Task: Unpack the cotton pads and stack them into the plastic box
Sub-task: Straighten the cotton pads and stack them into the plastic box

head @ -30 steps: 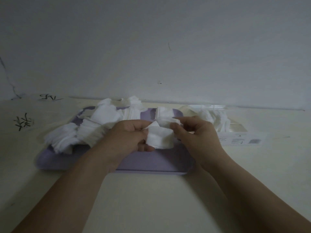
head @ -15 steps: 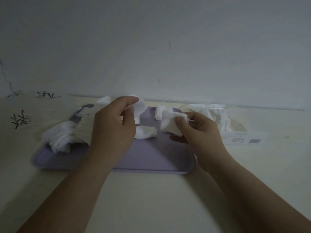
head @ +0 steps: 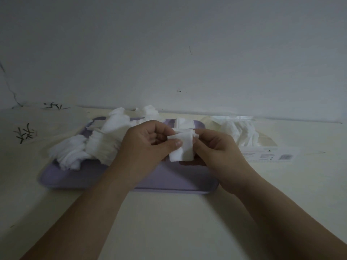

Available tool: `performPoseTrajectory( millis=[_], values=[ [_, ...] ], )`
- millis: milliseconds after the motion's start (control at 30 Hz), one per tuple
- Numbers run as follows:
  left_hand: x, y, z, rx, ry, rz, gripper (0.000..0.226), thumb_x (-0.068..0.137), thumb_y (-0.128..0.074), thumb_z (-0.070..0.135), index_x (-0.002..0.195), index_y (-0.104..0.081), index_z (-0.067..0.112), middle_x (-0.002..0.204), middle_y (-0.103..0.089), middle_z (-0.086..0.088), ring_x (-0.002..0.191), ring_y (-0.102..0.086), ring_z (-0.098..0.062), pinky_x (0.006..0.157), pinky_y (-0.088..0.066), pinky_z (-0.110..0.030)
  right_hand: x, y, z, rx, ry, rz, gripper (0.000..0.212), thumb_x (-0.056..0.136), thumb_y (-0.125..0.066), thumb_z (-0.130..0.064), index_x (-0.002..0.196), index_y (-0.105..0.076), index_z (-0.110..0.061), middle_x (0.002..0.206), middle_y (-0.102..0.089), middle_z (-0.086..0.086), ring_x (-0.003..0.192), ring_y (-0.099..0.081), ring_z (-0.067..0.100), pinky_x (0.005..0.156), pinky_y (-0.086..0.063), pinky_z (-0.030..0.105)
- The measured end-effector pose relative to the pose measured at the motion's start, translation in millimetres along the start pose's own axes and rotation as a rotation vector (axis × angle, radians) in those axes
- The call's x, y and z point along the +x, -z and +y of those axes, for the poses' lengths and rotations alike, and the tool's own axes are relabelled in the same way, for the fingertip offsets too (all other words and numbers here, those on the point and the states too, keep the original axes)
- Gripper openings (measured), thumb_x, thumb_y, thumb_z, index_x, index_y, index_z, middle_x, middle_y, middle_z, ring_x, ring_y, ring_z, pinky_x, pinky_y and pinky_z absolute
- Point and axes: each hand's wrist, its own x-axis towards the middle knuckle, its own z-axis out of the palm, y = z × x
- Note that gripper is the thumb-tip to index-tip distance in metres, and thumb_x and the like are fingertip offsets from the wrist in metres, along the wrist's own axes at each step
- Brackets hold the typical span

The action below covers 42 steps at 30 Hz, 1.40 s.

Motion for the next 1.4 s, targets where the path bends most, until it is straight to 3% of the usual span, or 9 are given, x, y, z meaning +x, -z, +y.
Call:
performPoseTrajectory(
  millis=[233, 333, 467, 600, 767, 833, 967, 1133, 1400],
  values=[
    [-1.0, 0.9, 0.4, 0.005, 0.007, -0.015, 0.013, 0.081, -0.086, 0.007, 0.082, -0.077, 0.017, 0.085, -0.079, -0.012, 0.078, -0.073, -0.022, 0.073, -0.06, -0.043, -0.3, -1.7, -0.4, -0.065, 0.021, -0.033, 0.025, 0.109, -0.054, -0.014, 0.117, -0.077, -0.008, 0.103, -0.078, 0.021, 0.099, -0.074, 0.045, 0.088, -0.064, 0.05],
    [-1.5, 1.1, 0.7, 0.024, -0.008, -0.014, 0.013, 0.079, -0.087, 0.011, 0.081, -0.077, 0.019, 0.083, -0.078, -0.012, 0.077, -0.071, -0.022, 0.075, -0.061, -0.046, -0.4, -2.1, -1.3, -0.041, 0.018, -0.041, 0.025, 0.109, -0.054, -0.011, 0.117, -0.076, -0.005, 0.102, -0.078, 0.022, 0.094, -0.077, 0.037, 0.084, -0.065, 0.043],
    [1.3, 1.1, -4.3, 0.148, -0.065, 0.049, 0.023, 0.079, -0.09, 0.014, 0.093, -0.075, 0.026, 0.087, -0.076, -0.005, 0.079, -0.072, -0.026, 0.076, -0.061, -0.041, 0.2, -4.1, -1.0, 0.005, 0.009, -0.042, 0.025, 0.108, -0.053, -0.007, 0.118, -0.074, 0.003, 0.096, -0.076, 0.022, 0.088, -0.072, 0.027, 0.081, -0.065, 0.039],
    [2.2, 0.9, -6.0, 0.235, -0.13, 0.049, 0.021, 0.083, -0.087, 0.016, 0.091, -0.076, 0.032, 0.086, -0.074, 0.002, 0.076, -0.07, -0.016, 0.071, -0.056, -0.029, 0.3, -4.6, -1.9, 0.03, -0.014, -0.034, 0.027, 0.109, -0.05, -0.007, 0.116, -0.075, 0.001, 0.097, -0.076, 0.019, 0.088, -0.073, 0.028, 0.083, -0.065, 0.043],
    [1.7, -1.6, -5.4, 0.357, -0.281, 0.087, 0.018, 0.083, -0.086, 0.013, 0.084, -0.074, 0.026, 0.09, -0.066, 0.01, 0.076, -0.065, -0.011, 0.069, -0.05, -0.019, 0.1, -5.3, -3.7, 0.085, -0.059, -0.034, 0.03, 0.111, -0.045, -0.007, 0.12, -0.073, 0.001, 0.113, -0.075, 0.026, 0.107, -0.074, 0.039, 0.083, -0.064, 0.043],
    [3.1, -0.6, -8.3, 0.397, -0.311, 0.068, 0.019, 0.084, -0.086, 0.014, 0.088, -0.073, 0.028, 0.094, -0.063, 0.014, 0.081, -0.065, -0.014, 0.071, -0.049, -0.022, 0.7, -4.8, -3.5, 0.087, -0.07, -0.035, 0.031, 0.112, -0.044, -0.007, 0.119, -0.073, 0.001, 0.112, -0.076, 0.026, 0.105, -0.074, 0.038, 0.083, -0.064, 0.042],
    [4.3, 0.2, -10.3, 0.519, -0.449, 0.004, 0.026, 0.086, -0.081, 0.008, 0.101, -0.073, 0.027, 0.104, -0.062, 0.011, 0.09, -0.063, -0.011, 0.074, -0.042, -0.011, 1.5, -4.0, -1.7, 0.082, -0.082, -0.034, 0.032, 0.112, -0.042, -0.007, 0.122, -0.072, -0.002, 0.114, -0.075, 0.025, 0.111, -0.071, 0.043, 0.086, -0.063, 0.046],
    [2.8, 0.2, -7.9, 0.572, -0.52, 0.028, 0.025, 0.086, -0.08, 0.005, 0.095, -0.075, 0.027, 0.103, -0.061, 0.009, 0.092, -0.062, -0.005, 0.073, -0.046, -0.017, 0.5, -4.4, -5.4, 0.125, -0.097, -0.057, 0.035, 0.113, -0.037, -0.007, 0.125, -0.069, 0.001, 0.117, -0.076, 0.024, 0.111, -0.073, 0.04, 0.087, -0.063, 0.045],
    [-0.3, -0.6, -6.3, 0.708, -0.72, 0.143, 0.01, 0.081, -0.081, 0.004, 0.084, -0.08, 0.014, 0.098, -0.068, 0.002, 0.092, -0.063, -0.02, 0.081, -0.05, -0.027, -0.6, -5.6, -11.7, 0.327, -0.187, -0.08, 0.036, 0.112, -0.034, -0.004, 0.127, -0.066, 0.002, 0.119, -0.075, 0.026, 0.104, -0.075, 0.036, 0.087, -0.064, 0.047]
  ],
)
